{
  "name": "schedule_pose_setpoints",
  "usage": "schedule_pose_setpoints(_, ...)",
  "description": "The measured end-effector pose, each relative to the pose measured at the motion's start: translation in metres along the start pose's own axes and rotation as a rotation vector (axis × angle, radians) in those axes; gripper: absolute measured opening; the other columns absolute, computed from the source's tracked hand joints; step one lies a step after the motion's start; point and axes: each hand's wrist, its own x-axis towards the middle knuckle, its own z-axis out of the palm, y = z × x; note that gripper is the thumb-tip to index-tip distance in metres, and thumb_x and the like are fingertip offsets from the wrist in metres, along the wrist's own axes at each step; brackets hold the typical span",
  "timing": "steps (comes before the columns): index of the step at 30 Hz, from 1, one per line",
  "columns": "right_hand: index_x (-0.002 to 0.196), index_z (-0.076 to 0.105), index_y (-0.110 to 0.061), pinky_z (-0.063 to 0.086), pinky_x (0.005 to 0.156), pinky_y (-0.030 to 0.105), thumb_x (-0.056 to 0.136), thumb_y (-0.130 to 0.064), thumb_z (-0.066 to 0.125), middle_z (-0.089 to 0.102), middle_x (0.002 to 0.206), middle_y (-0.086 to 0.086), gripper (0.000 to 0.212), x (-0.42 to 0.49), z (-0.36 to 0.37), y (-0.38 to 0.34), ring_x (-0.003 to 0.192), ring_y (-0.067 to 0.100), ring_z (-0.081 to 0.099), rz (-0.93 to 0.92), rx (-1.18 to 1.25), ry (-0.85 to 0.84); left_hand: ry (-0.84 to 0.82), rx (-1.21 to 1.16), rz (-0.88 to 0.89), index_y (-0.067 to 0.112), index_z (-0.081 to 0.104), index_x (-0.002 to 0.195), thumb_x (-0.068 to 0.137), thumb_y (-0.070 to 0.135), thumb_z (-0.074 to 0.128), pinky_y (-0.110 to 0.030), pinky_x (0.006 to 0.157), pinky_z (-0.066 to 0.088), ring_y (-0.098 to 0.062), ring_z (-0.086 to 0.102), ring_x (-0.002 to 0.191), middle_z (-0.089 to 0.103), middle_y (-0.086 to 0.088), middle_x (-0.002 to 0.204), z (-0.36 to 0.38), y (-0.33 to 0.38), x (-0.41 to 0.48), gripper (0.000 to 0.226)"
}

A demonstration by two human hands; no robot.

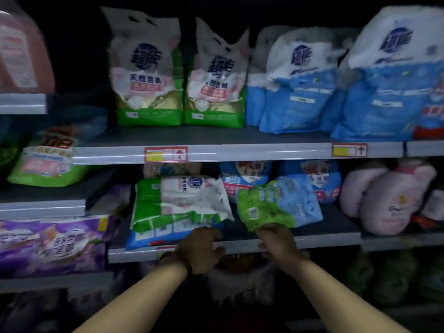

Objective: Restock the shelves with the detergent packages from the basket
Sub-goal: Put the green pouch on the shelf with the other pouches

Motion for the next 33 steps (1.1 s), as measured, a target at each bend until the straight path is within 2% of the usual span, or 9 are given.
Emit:
schedule_pose_setpoints(4, 0.110, 0.065, -0.015, 0.058, 0.067, 0.037, 0.096, -0.028, 0.073, 0.070, 0.103, 0.011, 0.020, 0.031, -0.040, 0.036, 0.088, 0.031, 0.073, 0.246, 0.352, 0.062, -0.058, -0.022, 0.037, 0.025, 0.061, 0.139, 0.093, 0.051, 0.062, -0.038, 0.106, 0.049, -0.026, 0.060, 0.127, 0.063, -0.004, 0.137, 0.031, 0.022, 0.037, 0.053)
schedule_pose_setpoints(10, 0.126, 0.059, 0.010, 0.060, 0.049, 0.032, 0.101, -0.004, 0.063, 0.074, 0.101, 0.026, 0.029, 0.091, -0.047, 0.063, 0.068, 0.029, 0.077, 0.405, 0.634, 0.130, -0.084, 0.030, 0.060, 0.027, 0.044, 0.155, 0.093, 0.056, 0.063, -0.042, 0.111, 0.047, -0.033, 0.050, 0.139, 0.042, -0.009, 0.157, 0.068, 0.038, 0.083, 0.071)
schedule_pose_setpoints(15, 0.125, 0.064, 0.001, 0.068, 0.076, 0.044, 0.097, -0.006, 0.073, 0.076, 0.103, 0.026, 0.031, 0.128, -0.042, 0.047, 0.084, 0.034, 0.081, 0.437, 0.877, 0.187, -0.063, 0.122, 0.090, 0.034, 0.012, 0.166, 0.095, 0.058, 0.059, -0.054, 0.123, 0.032, -0.039, 0.021, 0.155, 0.019, -0.005, 0.171, 0.085, 0.051, 0.115, 0.088)
schedule_pose_setpoints(20, 0.107, 0.072, -0.009, 0.056, 0.039, 0.024, 0.093, -0.021, 0.081, 0.079, 0.096, 0.019, 0.020, 0.153, -0.048, 0.033, 0.061, 0.023, 0.079, 0.548, 0.888, 0.206, -0.102, 0.095, 0.101, 0.058, -0.001, 0.159, 0.097, 0.049, 0.062, -0.061, 0.124, 0.019, -0.036, 0.009, 0.160, 0.000, 0.002, 0.176, 0.095, 0.062, 0.137, 0.089)
schedule_pose_setpoints(24, 0.102, 0.069, -0.014, 0.035, 0.031, 0.016, 0.091, -0.030, 0.082, 0.061, 0.071, 0.005, 0.023, 0.167, -0.057, 0.040, 0.042, 0.010, 0.053, 0.571, 0.713, 0.154, -0.128, -0.035, 0.131, 0.073, -0.005, 0.149, 0.094, 0.049, 0.065, -0.064, 0.123, 0.024, -0.031, 0.011, 0.161, 0.000, 0.005, 0.176, 0.104, 0.061, 0.141, 0.092)
schedule_pose_setpoints(27, 0.114, 0.069, -0.013, 0.045, 0.043, 0.022, 0.090, -0.025, 0.083, 0.063, 0.084, 0.005, 0.030, 0.171, -0.051, 0.043, 0.058, 0.014, 0.054, 0.465, 0.609, 0.166, -0.060, -0.342, 0.166, 0.078, 0.015, 0.146, 0.091, 0.036, 0.071, -0.054, 0.126, 0.028, -0.023, 0.018, 0.160, 0.016, 0.004, 0.175, 0.108, 0.059, 0.142, 0.088)
schedule_pose_setpoints(29, 0.123, 0.067, -0.021, 0.060, 0.072, 0.036, 0.088, -0.024, 0.083, 0.072, 0.107, 0.006, 0.038, 0.171, -0.042, 0.043, 0.084, 0.021, 0.067, 0.324, 0.635, 0.213, 0.006, -0.678, 0.174, 0.065, 0.038, 0.148, 0.091, 0.022, 0.073, -0.044, 0.122, 0.040, -0.009, 0.036, 0.152, 0.038, 0.012, 0.166, 0.108, 0.061, 0.145, 0.079)
schedule_pose_setpoints(31, 0.126, 0.065, -0.028, 0.060, 0.093, 0.057, 0.084, -0.024, 0.085, 0.075, 0.120, 0.011, 0.046, 0.171, -0.035, 0.040, 0.104, 0.035, 0.073, 0.230, 0.754, 0.206, 0.034, -0.874, 0.135, 0.056, 0.051, 0.144, 0.092, 0.013, 0.074, -0.031, 0.111, 0.051, 0.001, 0.053, 0.137, 0.053, 0.018, 0.153, 0.110, 0.063, 0.147, 0.071)
schedule_pose_setpoints(33, 0.128, 0.058, -0.028, 0.061, 0.083, 0.067, 0.090, -0.015, 0.082, 0.075, 0.119, 0.018, 0.046, 0.169, -0.032, 0.035, 0.102, 0.042, 0.075, 0.228, 0.909, 0.186, 0.050, -0.940, 0.112, 0.044, 0.057, 0.143, 0.090, 0.003, 0.074, -0.023, 0.101, 0.054, 0.005, 0.059, 0.127, 0.059, 0.015, 0.147, 0.111, 0.064, 0.145, 0.069)
